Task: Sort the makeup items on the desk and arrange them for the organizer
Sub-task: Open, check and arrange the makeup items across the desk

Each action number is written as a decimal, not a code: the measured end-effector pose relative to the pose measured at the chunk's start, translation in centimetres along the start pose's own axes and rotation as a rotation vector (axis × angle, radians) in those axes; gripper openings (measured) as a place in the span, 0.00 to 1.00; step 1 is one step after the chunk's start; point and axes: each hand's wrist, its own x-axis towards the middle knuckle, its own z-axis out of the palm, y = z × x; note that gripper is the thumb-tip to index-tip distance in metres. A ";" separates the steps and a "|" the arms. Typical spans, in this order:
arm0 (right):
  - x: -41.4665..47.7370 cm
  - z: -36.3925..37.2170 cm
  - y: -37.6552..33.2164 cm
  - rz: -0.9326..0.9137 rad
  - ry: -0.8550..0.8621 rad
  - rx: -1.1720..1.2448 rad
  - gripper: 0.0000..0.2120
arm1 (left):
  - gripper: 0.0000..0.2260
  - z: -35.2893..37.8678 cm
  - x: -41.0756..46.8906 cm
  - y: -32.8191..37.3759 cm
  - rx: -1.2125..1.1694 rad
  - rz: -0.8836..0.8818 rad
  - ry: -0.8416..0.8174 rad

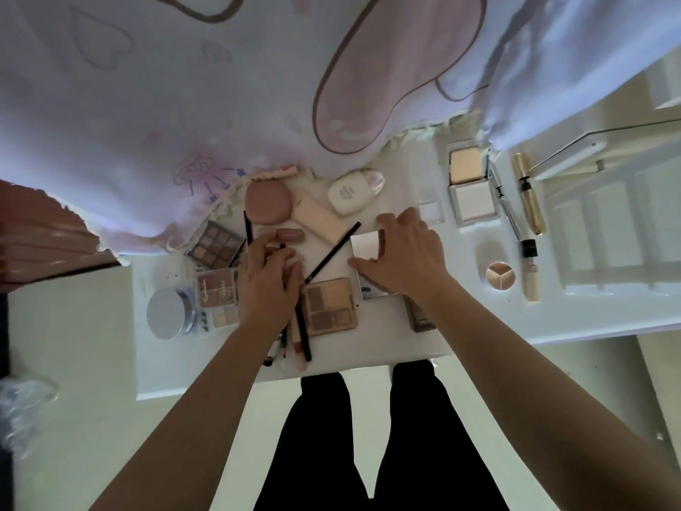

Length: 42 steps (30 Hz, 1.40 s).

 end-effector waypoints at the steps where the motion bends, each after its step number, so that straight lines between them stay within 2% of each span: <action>1: -0.1 0.2 -0.1 0.009 0.013 0.013 0.39 | 0.08 -0.1 0.1 0.0 -0.010 -0.003 -0.003; 6: -0.6 0.4 -1.2 0.057 0.001 0.286 0.35 | 0.05 -0.3 0.4 0.1 -0.051 -0.003 -0.011; 11: -1.1 -0.7 -0.2 0.162 0.062 0.855 0.31 | 0.11 -1.0 1.1 0.5 -0.084 -0.046 -0.013; 14: -1.1 -1.3 0.8 0.221 -0.059 1.215 0.28 | 0.11 -2.2 1.3 2.2 -0.220 -0.121 -0.009; 16: -0.9 -1.2 1.3 0.229 -0.140 1.428 0.25 | 0.09 -3.3 1.6 3.8 -0.448 -0.258 -0.128; 18: -0.8 -1.3 1.5 0.229 -0.184 1.549 0.21 | 0.07 -4.3 2.0 5.4 -0.703 -0.439 -0.333; 20: -0.9 -1.4 1.5 0.229 -0.208 1.591 0.20 | 0.13 -4.7 2.4 6.1 -0.862 -0.529 -0.512; 22: -1.0 -1.3 1.4 0.207 -0.231 1.609 0.20 | 0.20 -4.6 2.7 6.2 -0.934 -0.557 -0.614; 30: -1.6 -1.4 1.3 0.136 -0.299 1.668 0.24 | 0.31 -3.3 3.1 5.9 -1.037 -0.594 -0.689; 32: -1.6 -1.4 1.6 0.105 -0.349 1.684 0.27 | 0.30 -3.3 3.1 5.9 -1.102 -0.622 -0.684; 35: -1.5 -1.5 1.7 0.066 -0.367 1.595 0.25 | 0.26 -3.4 2.6 6.3 -1.198 -0.671 -0.684; 42: -1.2 -1.2 0.9 0.064 -0.379 1.513 0.24 | 0.26 -3.4 2.4 5.7 -1.162 -0.645 -0.723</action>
